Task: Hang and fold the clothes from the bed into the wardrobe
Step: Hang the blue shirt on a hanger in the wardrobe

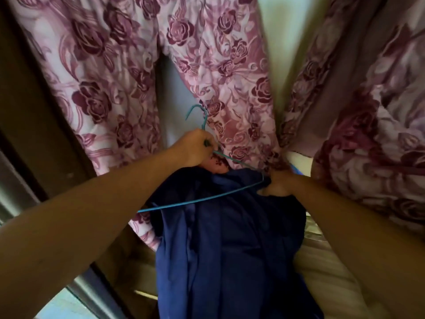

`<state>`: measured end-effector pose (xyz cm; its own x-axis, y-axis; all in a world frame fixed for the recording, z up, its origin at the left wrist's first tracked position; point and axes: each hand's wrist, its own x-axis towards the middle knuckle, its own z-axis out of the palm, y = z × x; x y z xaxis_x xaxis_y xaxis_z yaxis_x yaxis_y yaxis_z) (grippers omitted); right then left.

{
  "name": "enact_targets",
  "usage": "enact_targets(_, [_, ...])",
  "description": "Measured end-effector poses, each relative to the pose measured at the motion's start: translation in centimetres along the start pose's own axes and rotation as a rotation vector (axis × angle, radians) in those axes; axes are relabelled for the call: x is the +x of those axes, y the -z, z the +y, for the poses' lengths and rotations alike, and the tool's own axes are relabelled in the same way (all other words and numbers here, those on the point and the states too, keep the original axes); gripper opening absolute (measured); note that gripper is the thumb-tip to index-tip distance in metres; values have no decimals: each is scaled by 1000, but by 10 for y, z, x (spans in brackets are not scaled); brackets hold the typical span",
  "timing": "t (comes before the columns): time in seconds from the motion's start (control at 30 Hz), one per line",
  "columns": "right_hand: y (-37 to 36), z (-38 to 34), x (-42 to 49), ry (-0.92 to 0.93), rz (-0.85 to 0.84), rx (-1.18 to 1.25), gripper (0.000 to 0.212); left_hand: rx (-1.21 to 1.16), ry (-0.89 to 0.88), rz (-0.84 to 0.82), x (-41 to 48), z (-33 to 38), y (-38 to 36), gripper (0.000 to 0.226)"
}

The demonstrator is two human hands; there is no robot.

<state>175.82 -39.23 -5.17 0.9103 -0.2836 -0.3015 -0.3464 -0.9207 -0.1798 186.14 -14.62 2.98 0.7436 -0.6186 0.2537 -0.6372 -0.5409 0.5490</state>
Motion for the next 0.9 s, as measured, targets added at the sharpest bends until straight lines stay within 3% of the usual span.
enact_targets(0.1, [-11,7,12,18,-14,11,66,-9,27,-14,4,-5,-4,21])
enact_targets(0.23, [-1,16,20,16,163,48,26,-23,73,-22,7,-4,7,18])
enact_targets(0.4, [36,18,17,1,451,375,18,-22,48,42,9,11,37,18])
enact_targets(0.5, [61,18,11,-36,625,398,10,-8,-15,84,5,23,58,17])
enact_targets(0.6, [85,19,4,-11,742,395,15,-13,-48,94,1,37,77,14])
enact_targets(0.73, [106,17,-2,17,777,486,15,45,-90,81,-1,52,88,13])
enact_targets(0.9, [123,1,-4,231,795,710,45,65,-109,65,-7,68,78,12])
